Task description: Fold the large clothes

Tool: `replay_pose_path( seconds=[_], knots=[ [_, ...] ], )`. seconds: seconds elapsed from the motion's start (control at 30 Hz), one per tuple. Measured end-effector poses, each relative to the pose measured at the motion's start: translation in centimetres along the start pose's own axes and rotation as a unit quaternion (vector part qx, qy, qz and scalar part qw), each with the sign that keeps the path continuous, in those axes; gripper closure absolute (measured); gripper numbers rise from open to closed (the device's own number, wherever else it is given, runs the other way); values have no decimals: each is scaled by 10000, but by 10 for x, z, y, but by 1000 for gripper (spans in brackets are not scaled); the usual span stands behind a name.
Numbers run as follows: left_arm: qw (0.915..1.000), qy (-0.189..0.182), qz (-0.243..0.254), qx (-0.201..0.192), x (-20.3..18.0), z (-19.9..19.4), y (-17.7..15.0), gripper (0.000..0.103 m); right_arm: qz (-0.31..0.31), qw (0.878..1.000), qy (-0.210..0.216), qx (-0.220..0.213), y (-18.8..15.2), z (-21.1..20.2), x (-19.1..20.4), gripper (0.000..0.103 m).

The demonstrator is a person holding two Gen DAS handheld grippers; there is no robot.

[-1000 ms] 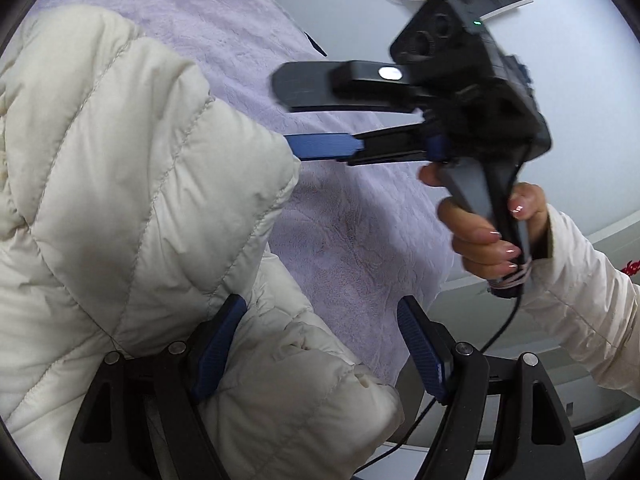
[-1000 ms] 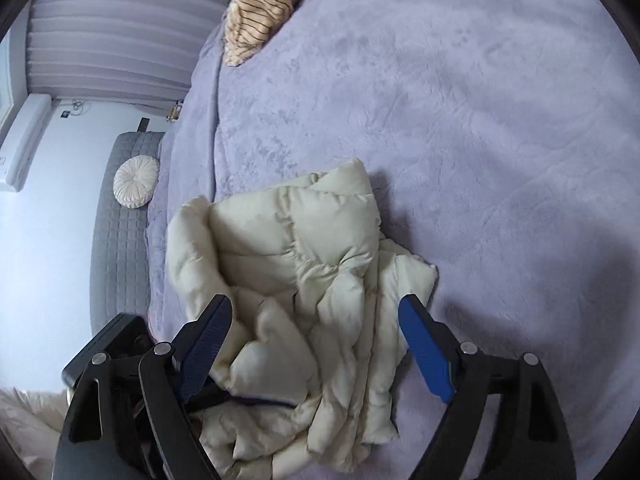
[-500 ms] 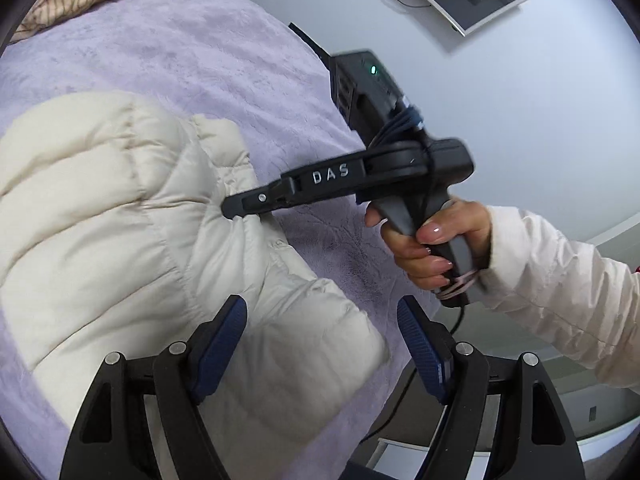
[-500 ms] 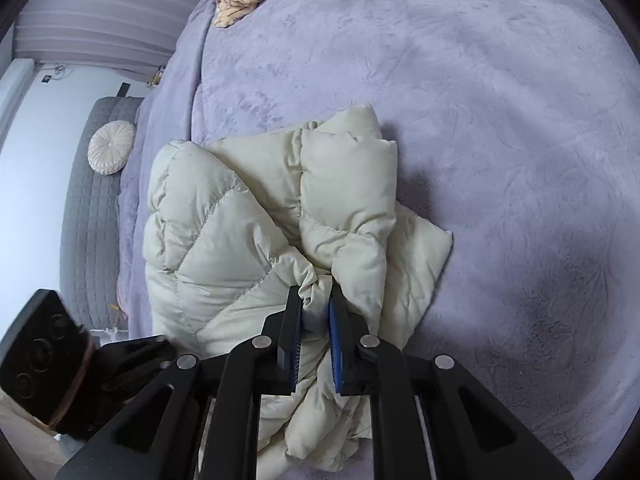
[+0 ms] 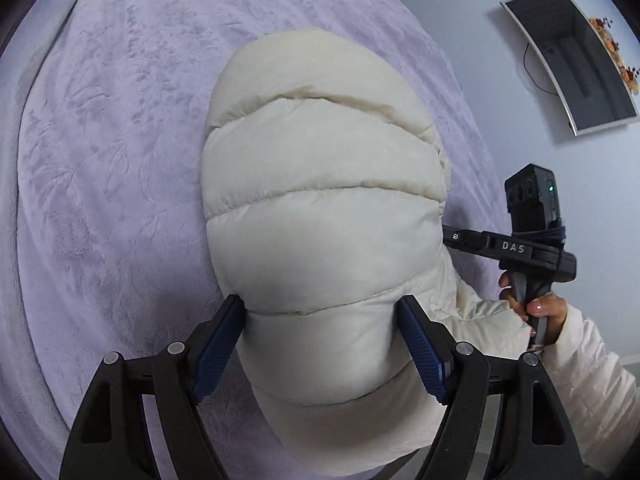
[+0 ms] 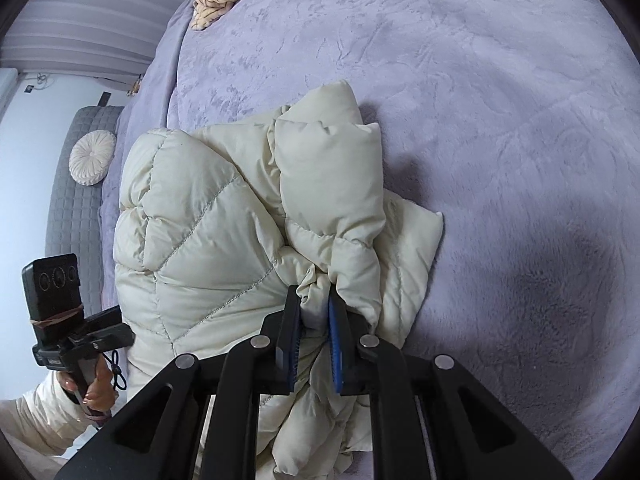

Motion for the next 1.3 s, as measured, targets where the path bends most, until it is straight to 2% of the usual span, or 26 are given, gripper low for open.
replay_pose_path(
  seconds=[0.03, 0.13, 0.27, 0.33, 0.37, 0.4, 0.47, 0.57, 0.63, 0.73, 0.8, 1.0, 1.1, 1.3],
  knots=[
    [10000, 51, 64, -2, 0, 2, -2, 20, 23, 10000, -36, -10, -2, -3, 1, 91],
    [9997, 189, 128, -15, -1, 8, -5, 20, 38, 9998, -185, -59, -5, -7, 5, 91],
    [9996, 257, 92, -17, -5, 19, -4, 20, 72, 9989, -456, -91, -9, -20, 12, 81],
    [9996, 276, 77, -30, -5, 20, -5, 20, 66, 9981, -599, -105, -10, -27, 18, 71],
    [9996, 277, 64, -39, -5, 20, -5, 20, 50, 9977, -666, -122, -10, -32, 21, 57],
    [9996, 276, 56, -45, -1, 15, -5, 20, 26, 9974, -712, -143, -11, -38, 25, 36],
    [9996, 288, 58, -56, 0, 14, -5, 20, -36, 9963, -833, -202, -13, -50, 34, 14],
    [9995, 300, 48, -62, 3, 13, -6, 20, -90, 9926, -1173, -293, -17, -73, 46, 13],
    [9995, 304, 45, -62, 5, 9, -7, 20, -145, 9900, -1381, -236, -21, -83, 54, 0],
    [9994, 325, 51, -64, 4, 10, -7, 20, -313, 9850, -1699, 33, -29, -82, 63, 0],
    [9994, 346, 64, -62, 2, 9, -8, 20, -262, 9839, -1758, 176, -33, -74, 62, 0],
    [9991, 402, 149, -53, -1, 9, -10, 20, 23, 9723, -2286, 489, -44, -42, 24, 0],
    [9992, 351, 197, -18, -1, 8, -10, 20, 286, 9777, -1996, 586, -48, -33, 4, 0],
    [9998, -166, -73, 56, 24, -4, -2, 20, 394, 9867, -1441, 639, -50, -26, -21, 0]
  ],
)
Point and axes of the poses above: each gripper's, at about its wrist camera, not at the fingertips, and z roughly the way its jaws point, x to its left, y to its top, the point moved 5 cm from there along z, roughly the way its jaws point, and after that the axes turned 4 degrees about -x, right-handed, at the moved point
